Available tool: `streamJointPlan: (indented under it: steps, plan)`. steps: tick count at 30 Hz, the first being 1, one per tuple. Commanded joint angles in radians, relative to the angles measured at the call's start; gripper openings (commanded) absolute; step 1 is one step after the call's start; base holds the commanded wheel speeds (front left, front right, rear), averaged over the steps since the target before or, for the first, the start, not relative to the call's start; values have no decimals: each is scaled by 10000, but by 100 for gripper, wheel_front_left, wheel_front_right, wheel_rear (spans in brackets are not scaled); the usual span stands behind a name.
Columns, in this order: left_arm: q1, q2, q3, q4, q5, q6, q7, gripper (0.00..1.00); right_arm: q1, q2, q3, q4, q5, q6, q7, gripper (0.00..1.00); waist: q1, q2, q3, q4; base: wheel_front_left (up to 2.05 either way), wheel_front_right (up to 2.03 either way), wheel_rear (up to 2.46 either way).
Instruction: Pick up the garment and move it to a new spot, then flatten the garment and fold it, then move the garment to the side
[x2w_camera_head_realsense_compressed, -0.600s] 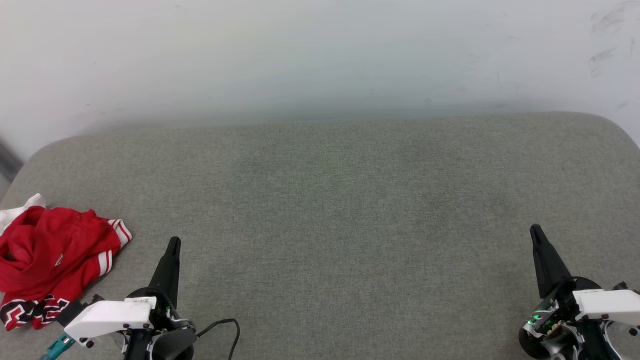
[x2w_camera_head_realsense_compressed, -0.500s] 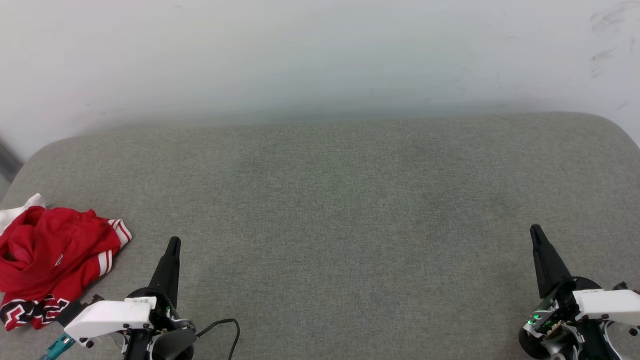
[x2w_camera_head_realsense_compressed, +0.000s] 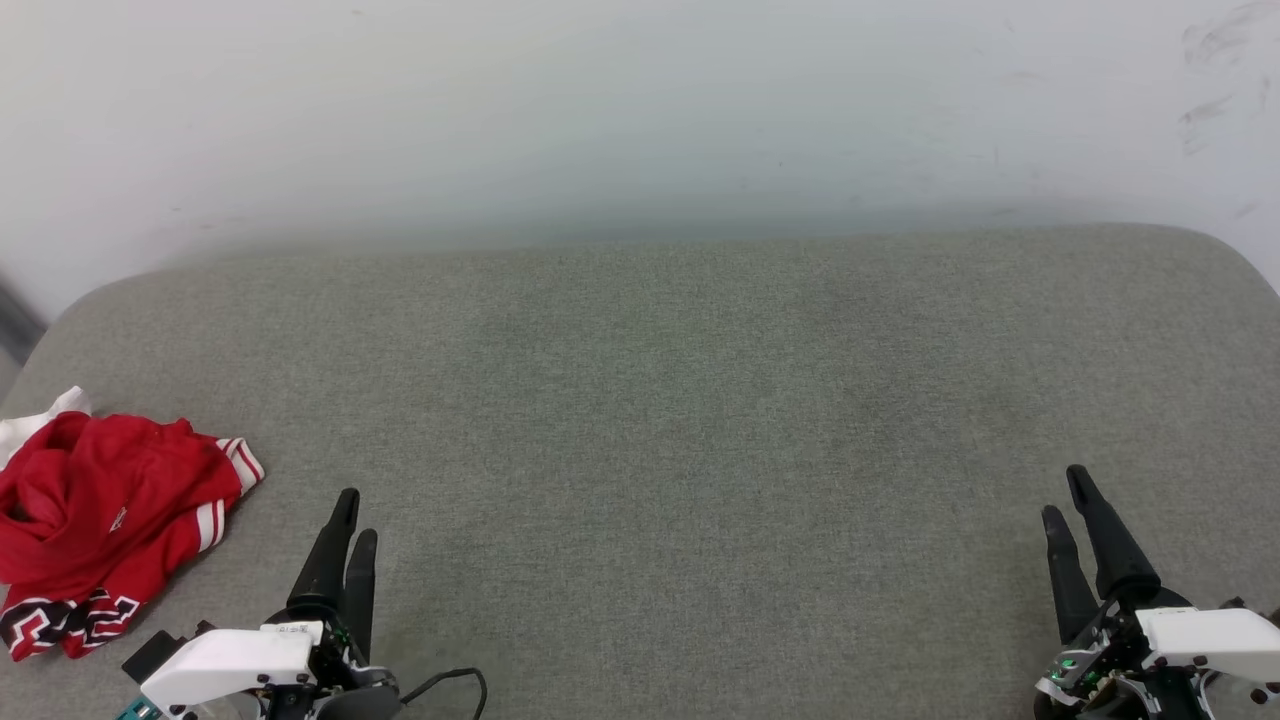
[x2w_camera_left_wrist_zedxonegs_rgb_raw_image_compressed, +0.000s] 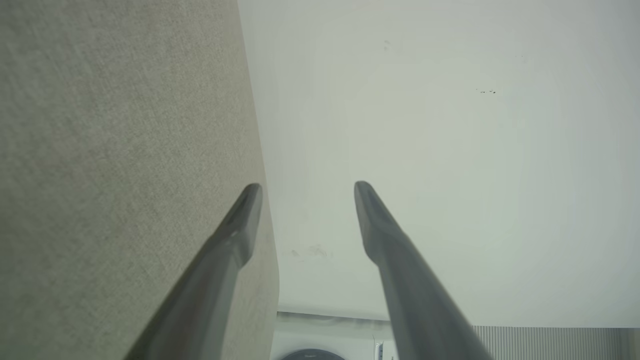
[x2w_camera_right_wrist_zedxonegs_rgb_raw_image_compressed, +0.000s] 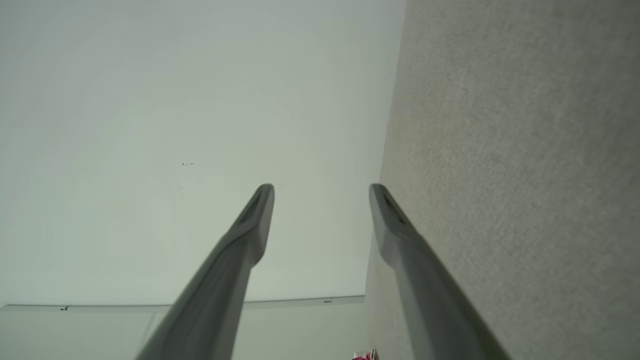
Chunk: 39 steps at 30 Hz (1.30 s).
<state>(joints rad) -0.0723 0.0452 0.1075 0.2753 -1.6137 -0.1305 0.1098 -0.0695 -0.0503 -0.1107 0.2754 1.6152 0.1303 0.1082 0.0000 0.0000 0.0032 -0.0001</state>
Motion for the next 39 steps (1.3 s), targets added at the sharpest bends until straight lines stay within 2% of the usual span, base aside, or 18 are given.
streamJointPlan:
  steps: [1, 14, 23, 31, 32, 39]
  plan:
    - [-194, 25, -102, -299, 10, -2, -121, 100, -164, -7, 78, -260, -60, 2, -109, 100, 0, 0, 4, 0, 0, 0, 0]
    - [-176, 132, -834, -1131, 414, -2, -773, 100, -61, -8, 517, -927, -345, 3, -748, 100, 0, 0, 19, 26, 0, 0, 0]
    - [-147, 238, -1190, -1669, 1437, -2, -1163, 100, -12, -128, 820, -1290, -909, 3, -1136, 100, 0, 0, 11, 54, 0, 0, 0]
    - [-89, 375, -1331, -2041, 3390, -2, -1472, 100, 28, -131, 928, -1500, -2449, 3, -1452, 100, 0, 0, -12, 72, 0, 0, 0]
    - [-61, 408, -1399, -2169, 4052, -2, -1584, 100, 45, -114, 969, -1593, -3137, 3, -1560, 100, 0, 0, -23, 78, 0, 0, 0]
    - [67, 525, -1483, -2311, 5634, -3, -1825, 100, 26, -157, 1085, -1766, -5294, 4, -1782, 100, 0, 0, -57, 76, 0, 0, 0]
